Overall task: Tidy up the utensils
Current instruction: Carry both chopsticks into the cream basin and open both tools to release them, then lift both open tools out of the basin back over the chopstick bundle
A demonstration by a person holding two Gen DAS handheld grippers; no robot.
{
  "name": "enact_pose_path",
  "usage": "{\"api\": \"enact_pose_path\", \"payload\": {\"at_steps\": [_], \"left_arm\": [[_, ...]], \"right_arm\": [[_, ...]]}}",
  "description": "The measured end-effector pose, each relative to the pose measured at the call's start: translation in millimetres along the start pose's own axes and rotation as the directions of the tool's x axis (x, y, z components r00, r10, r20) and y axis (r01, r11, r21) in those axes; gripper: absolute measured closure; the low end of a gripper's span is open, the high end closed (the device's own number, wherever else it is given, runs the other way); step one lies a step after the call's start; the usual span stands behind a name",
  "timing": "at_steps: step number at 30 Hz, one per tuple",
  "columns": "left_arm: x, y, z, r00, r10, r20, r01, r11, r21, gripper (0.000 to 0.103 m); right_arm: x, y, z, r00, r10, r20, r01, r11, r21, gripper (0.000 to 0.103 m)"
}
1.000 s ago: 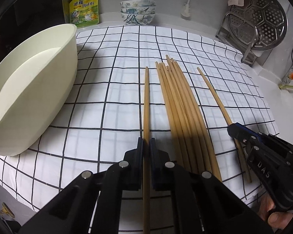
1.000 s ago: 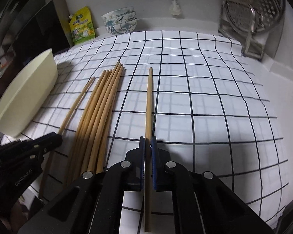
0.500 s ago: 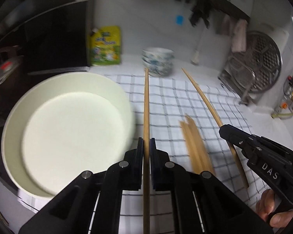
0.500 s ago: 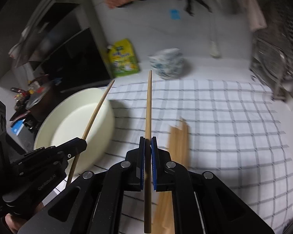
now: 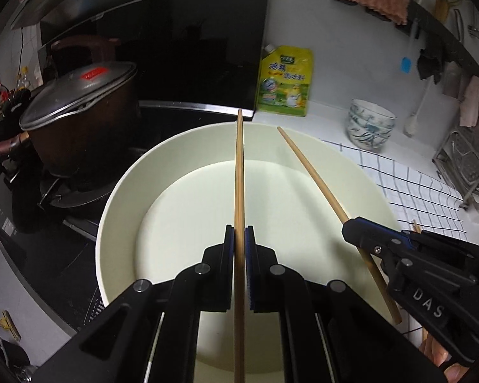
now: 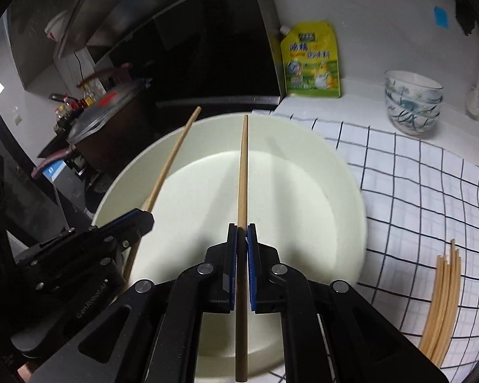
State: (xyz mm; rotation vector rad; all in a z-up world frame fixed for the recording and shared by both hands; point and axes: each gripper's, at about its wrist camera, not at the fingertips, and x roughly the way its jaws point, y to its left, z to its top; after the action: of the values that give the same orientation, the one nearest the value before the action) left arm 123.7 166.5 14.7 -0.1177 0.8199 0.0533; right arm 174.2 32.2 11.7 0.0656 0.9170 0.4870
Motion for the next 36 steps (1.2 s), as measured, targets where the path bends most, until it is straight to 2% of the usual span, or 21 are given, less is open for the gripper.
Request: {"api": "enact_pose_path", "payload": {"at_steps": [7, 8, 9, 11, 12, 19, 27, 32, 36], "left_arm": [[20, 12, -3, 0.999, -0.001, -0.047, 0.000, 1.000, -0.013, 0.095], [20, 13, -4, 0.999, 0.003, -0.047, -0.004, 1.000, -0.017, 0.091], [21, 14, -4, 0.999, 0.007, -0.049, -0.008, 1.000, -0.023, 0.086], [19, 18, -5, 0.999, 0.012, -0.041, -0.013, 0.999, -0.040, 0.047], [16, 20, -5, 1.000, 0.020, -0.023, -0.021, 0.999, -0.049, 0.040], [-2, 23, -9, 0.999, 0.046, 0.018, -0.044, 0.997, -0.059, 0.038], [-15, 18, -18, 0.999, 0.045, 0.025, -0.044, 0.998, -0.053, 0.038], [-26, 14, -25, 0.998, 0.049, 0.039, -0.047, 0.998, -0.049, 0.031], [-33, 10, -31, 0.998, 0.047, 0.039, -0.045, 0.998, -0.045, 0.031]], "right_arm": [[24, -6, -1, 0.999, -0.031, -0.044, 0.032, 0.999, 0.032, 0.097], [24, -7, -1, 0.998, -0.034, -0.044, 0.035, 0.999, 0.038, 0.096], [23, -9, 0, 0.999, -0.033, -0.036, 0.035, 0.998, 0.042, 0.087], [18, -11, 0, 0.999, -0.048, -0.015, 0.048, 0.998, 0.045, 0.077], [15, -12, 0, 0.998, -0.056, -0.002, 0.056, 0.997, 0.045, 0.077], [-3, -11, -9, 0.997, -0.069, 0.023, 0.068, 0.997, 0.039, 0.076], [-19, -6, -22, 0.996, -0.081, 0.040, 0.080, 0.996, 0.032, 0.071], [-32, -4, -29, 0.994, -0.087, 0.059, 0.085, 0.996, 0.031, 0.067], [-42, -4, -35, 0.993, -0.089, 0.071, 0.087, 0.996, 0.033, 0.065]]}}
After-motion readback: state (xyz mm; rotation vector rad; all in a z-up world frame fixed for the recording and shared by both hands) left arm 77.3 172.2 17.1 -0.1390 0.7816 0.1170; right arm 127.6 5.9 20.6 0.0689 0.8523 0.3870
